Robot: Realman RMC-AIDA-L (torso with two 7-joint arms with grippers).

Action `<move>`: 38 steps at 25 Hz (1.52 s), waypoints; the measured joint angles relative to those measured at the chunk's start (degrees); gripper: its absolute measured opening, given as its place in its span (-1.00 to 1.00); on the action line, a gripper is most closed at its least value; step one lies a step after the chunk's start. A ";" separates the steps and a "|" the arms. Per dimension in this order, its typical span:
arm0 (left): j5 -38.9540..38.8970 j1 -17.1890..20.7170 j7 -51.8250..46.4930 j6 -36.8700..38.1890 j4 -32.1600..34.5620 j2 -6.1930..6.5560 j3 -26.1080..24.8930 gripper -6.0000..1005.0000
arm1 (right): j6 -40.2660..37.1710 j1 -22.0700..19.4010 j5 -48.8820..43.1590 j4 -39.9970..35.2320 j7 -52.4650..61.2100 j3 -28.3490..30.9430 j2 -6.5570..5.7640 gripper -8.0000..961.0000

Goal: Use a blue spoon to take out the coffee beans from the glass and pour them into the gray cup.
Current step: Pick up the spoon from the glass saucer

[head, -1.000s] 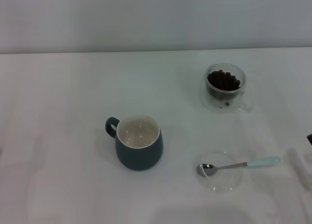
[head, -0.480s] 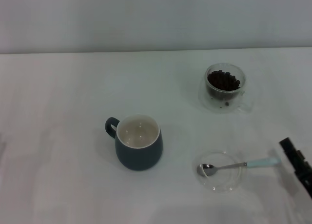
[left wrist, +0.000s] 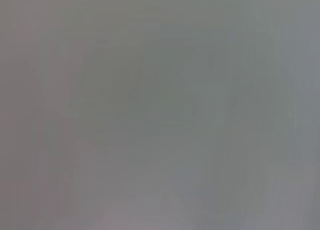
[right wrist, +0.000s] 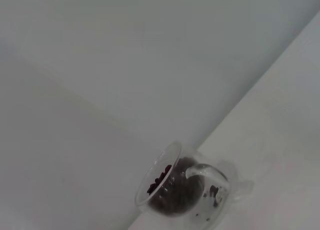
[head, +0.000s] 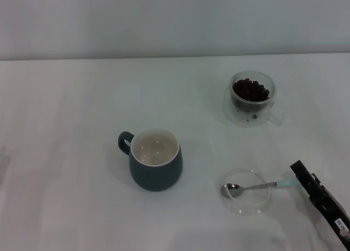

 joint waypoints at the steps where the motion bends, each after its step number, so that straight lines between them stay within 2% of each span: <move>1: 0.00 -0.02 0.00 0.00 0.00 0.00 0.00 0.72 | 0.07 0.01 -0.17 0.01 0.10 -0.04 0.00 0.54; 14: 0.00 0.00 0.00 0.28 0.00 0.00 0.00 0.72 | 1.00 0.49 -1.86 -0.33 0.67 -0.36 -0.11 0.44; 25: 0.00 -0.09 0.00 0.38 0.00 0.00 0.00 0.72 | 0.54 0.88 -3.38 -0.47 1.67 -0.47 -0.29 -0.50; 32: 0.00 -0.03 0.00 0.45 0.00 0.00 -0.20 0.72 | -2.27 1.36 -4.78 -1.63 5.26 -0.85 -0.55 -0.59; 38: 0.00 0.05 -0.03 0.23 0.00 0.00 -0.37 0.72 | -6.82 1.14 -5.22 -6.17 10.89 -1.65 -0.81 -0.65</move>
